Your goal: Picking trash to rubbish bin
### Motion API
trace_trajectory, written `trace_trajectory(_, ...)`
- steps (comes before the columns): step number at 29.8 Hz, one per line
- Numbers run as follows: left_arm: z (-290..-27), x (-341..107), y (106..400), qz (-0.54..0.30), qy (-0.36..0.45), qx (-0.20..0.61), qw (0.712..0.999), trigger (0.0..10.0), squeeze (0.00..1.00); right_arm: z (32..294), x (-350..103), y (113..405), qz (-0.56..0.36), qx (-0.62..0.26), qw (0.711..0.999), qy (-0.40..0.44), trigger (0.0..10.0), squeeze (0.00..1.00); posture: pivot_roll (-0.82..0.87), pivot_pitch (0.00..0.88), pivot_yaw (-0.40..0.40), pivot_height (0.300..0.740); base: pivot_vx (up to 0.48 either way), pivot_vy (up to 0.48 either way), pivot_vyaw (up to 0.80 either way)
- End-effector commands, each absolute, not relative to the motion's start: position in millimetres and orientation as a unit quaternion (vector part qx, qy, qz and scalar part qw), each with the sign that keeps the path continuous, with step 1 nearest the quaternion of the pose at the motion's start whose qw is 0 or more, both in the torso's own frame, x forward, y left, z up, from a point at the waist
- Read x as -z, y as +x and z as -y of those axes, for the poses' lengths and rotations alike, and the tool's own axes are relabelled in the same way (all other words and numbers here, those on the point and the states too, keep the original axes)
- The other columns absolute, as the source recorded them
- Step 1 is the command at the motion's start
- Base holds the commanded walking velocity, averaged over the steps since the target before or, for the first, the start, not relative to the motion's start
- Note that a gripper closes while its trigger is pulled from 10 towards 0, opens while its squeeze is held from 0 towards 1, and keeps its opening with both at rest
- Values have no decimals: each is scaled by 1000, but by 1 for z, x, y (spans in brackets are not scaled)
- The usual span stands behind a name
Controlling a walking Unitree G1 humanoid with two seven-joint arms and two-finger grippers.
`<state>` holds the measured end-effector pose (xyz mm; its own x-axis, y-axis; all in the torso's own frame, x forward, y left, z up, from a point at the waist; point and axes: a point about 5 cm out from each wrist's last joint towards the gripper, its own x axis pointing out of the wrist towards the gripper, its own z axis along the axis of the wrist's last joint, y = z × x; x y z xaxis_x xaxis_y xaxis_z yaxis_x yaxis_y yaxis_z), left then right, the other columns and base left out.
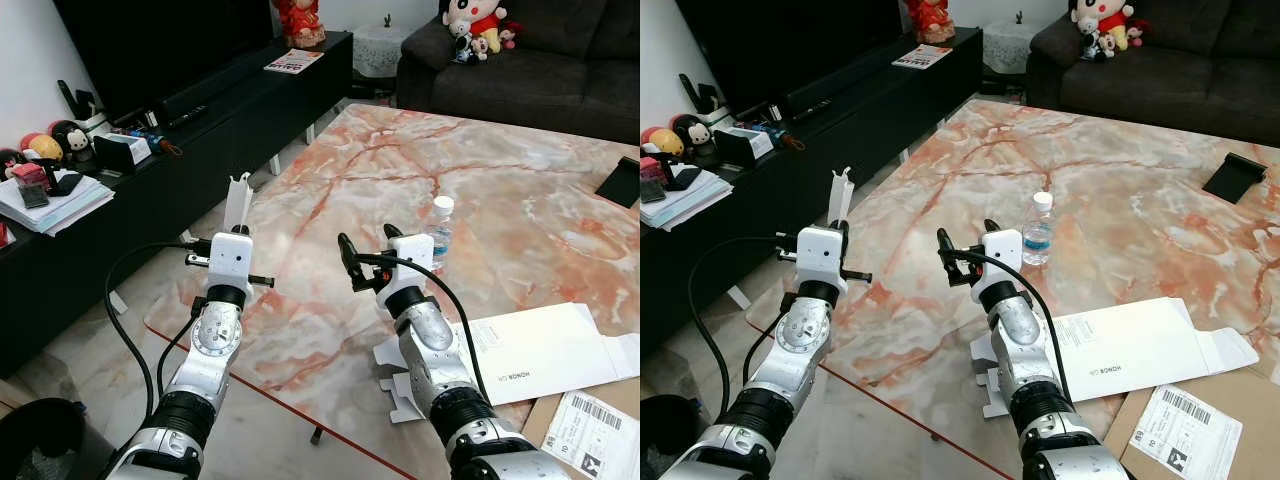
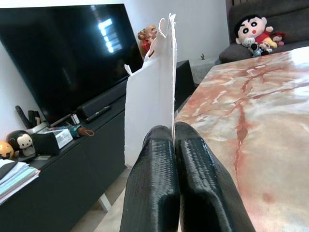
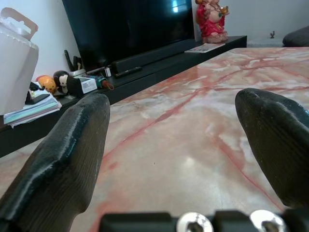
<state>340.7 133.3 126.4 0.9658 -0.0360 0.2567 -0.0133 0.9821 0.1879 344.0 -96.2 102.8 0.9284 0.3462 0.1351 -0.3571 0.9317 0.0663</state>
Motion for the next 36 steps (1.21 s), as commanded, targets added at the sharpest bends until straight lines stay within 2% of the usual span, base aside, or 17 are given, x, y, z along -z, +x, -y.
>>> trace_trajectory(1,-129,-132,345,138,107,17,984,10000,0,94,-106,346,64,-178,981,49,10000,0,22,0,68,740,-262,0,0)
trace_trajectory(36,-130,-134,347,137,110,11,984,10000,0,94,-105,346,61,-181,980,49,10000,0,20,0,58,740,-265,0,0)
